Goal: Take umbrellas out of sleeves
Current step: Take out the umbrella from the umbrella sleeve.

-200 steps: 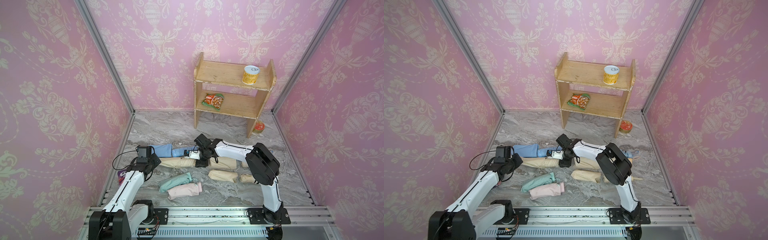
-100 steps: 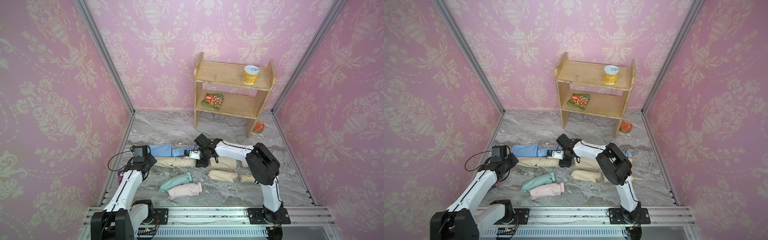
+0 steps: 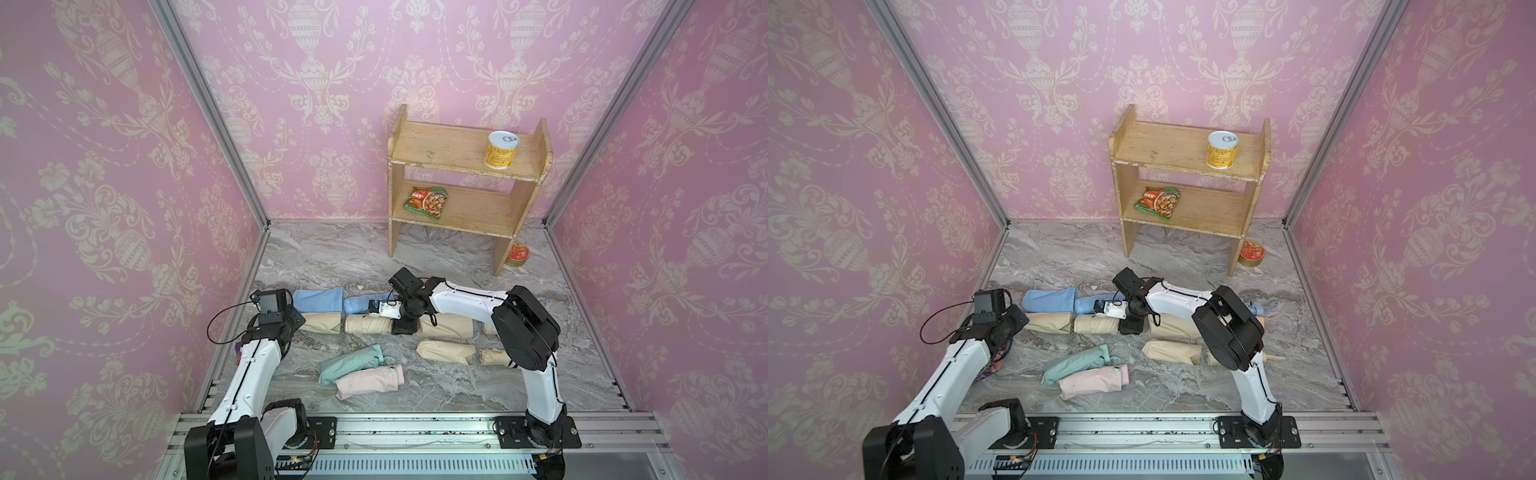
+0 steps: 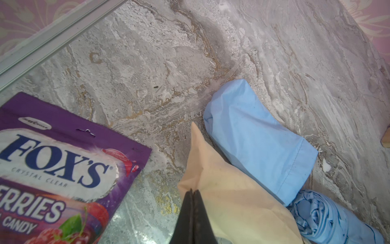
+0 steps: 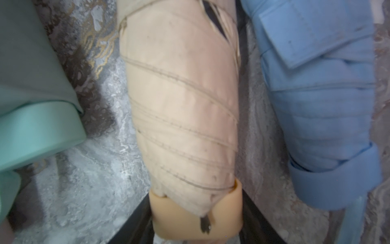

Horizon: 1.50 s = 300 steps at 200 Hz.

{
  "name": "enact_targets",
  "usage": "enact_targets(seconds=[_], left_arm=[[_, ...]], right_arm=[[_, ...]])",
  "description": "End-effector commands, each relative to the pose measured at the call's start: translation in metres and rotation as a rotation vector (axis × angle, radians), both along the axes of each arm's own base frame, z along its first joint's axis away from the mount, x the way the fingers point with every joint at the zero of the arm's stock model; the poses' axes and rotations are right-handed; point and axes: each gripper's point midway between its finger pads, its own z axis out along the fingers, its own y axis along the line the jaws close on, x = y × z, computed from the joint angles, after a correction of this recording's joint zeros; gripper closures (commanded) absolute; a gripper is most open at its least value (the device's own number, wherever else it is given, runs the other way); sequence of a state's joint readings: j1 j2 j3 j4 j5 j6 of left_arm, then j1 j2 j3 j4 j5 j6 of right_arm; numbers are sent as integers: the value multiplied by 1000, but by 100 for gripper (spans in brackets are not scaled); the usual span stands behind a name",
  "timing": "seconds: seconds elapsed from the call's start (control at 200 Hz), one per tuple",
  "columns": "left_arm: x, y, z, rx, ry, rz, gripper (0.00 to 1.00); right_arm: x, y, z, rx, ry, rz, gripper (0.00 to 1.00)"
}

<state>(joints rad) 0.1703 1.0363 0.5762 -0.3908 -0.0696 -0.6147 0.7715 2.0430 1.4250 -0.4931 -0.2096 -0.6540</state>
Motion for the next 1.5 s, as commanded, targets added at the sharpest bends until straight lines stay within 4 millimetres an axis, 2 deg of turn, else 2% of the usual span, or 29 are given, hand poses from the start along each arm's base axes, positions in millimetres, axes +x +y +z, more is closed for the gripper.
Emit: enact_targets(seconds=[0.0,0.195,0.33,0.435,0.55,0.635,0.806,0.916,1.026,1.161,1.291,1.416,1.436,1.496], left_arm=[[-3,10,3,40,23,11,98],[-5,15,3,40,27,31,92],[-4,14,8,24,-3,46,72],[-2,10,16,-6,-33,48,57],[1,2,30,-50,-87,39,44],[2,-7,43,-101,-119,25,39],[-4,-42,66,-165,-123,-93,34],[-16,-64,68,-145,-95,-170,32],[-31,-79,61,-133,-39,-230,31],[-59,-98,50,-120,59,-307,32],[-84,-104,46,-96,102,-343,33],[-102,-112,36,-112,151,-379,34],[-105,-114,34,-115,160,-383,34],[-111,-117,30,-117,187,-394,34]], right_arm=[[4,-8,17,-8,-23,-6,49],[4,-7,21,0,-23,-12,45],[4,-5,31,16,-30,-7,37],[6,2,49,61,-48,-12,30],[4,10,73,120,-72,-2,13],[0,13,90,140,-97,10,7],[-16,16,122,203,-141,43,3],[-28,14,143,259,-174,41,2],[-40,8,162,308,-197,29,0],[-51,-1,185,383,-201,-36,0],[-48,-13,205,451,-240,-144,0],[-43,-25,240,557,-274,-239,0],[-43,-30,230,549,-254,-262,0],[-37,-39,236,595,-228,-332,0]])
